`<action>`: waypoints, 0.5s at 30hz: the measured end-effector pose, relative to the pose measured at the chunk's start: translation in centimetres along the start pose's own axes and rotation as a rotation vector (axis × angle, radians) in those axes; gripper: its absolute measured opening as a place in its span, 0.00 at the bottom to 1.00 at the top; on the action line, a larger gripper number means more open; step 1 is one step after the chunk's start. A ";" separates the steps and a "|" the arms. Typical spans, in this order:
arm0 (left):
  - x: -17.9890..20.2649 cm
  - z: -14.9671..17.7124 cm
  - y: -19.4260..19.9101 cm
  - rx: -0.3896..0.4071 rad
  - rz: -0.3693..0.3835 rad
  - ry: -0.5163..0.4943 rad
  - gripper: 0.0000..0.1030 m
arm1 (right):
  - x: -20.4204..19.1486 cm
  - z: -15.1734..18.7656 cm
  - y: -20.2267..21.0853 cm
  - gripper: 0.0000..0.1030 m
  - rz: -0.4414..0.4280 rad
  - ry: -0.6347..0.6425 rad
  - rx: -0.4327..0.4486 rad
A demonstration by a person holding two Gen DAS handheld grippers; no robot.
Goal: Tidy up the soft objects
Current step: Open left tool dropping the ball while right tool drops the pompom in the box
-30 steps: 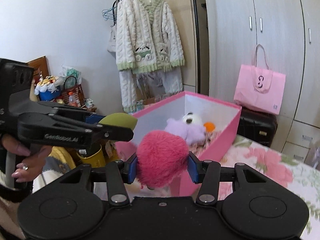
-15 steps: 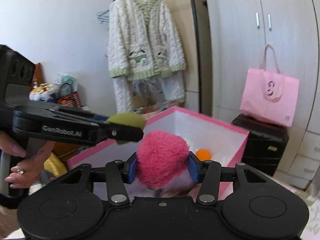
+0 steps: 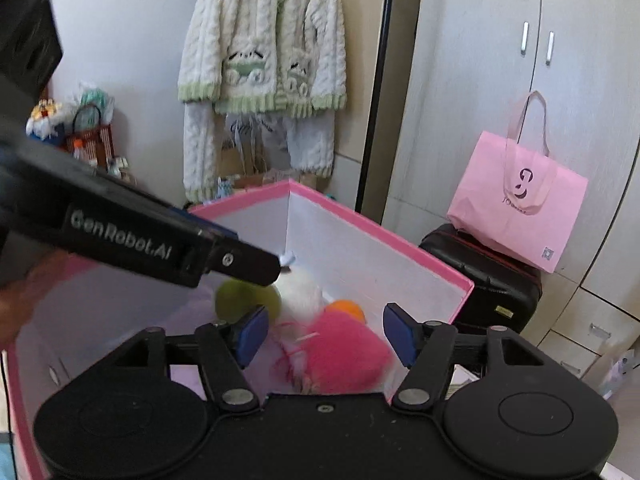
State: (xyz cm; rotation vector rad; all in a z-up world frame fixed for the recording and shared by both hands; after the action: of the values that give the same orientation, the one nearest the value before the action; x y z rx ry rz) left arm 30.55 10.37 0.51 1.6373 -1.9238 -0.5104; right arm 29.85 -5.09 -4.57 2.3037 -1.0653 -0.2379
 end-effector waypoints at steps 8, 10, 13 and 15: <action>0.6 1.3 2.9 0.096 -0.025 -0.024 0.39 | -0.3 1.4 4.6 0.70 0.004 -0.038 0.096; 1.0 1.8 4.4 0.132 -0.042 -0.045 0.39 | -0.7 2.1 6.2 0.71 0.000 -0.054 0.125; 1.6 2.5 6.4 0.169 -0.046 -0.057 0.39 | -1.2 2.8 8.2 0.72 0.009 -0.083 0.159; 2.1 3.0 7.5 0.181 -0.041 -0.068 0.40 | -1.7 3.4 9.6 0.73 0.020 -0.101 0.179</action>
State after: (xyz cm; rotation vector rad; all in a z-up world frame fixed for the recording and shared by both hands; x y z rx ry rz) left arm 22.69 9.46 3.17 1.7965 -2.0415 -0.4230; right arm 21.33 -10.21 -1.91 2.4609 -1.2026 -0.2632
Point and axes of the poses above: each gripper's, at about its wrist camera, not at the fingertips, and y roughly against the way its jaws point, x to its right, z to its underside, the point moved 2 cm from there along -y, roughly the way its jaws point, and after that the axes turned 6 degrees about -z, right-handed, at the moved point
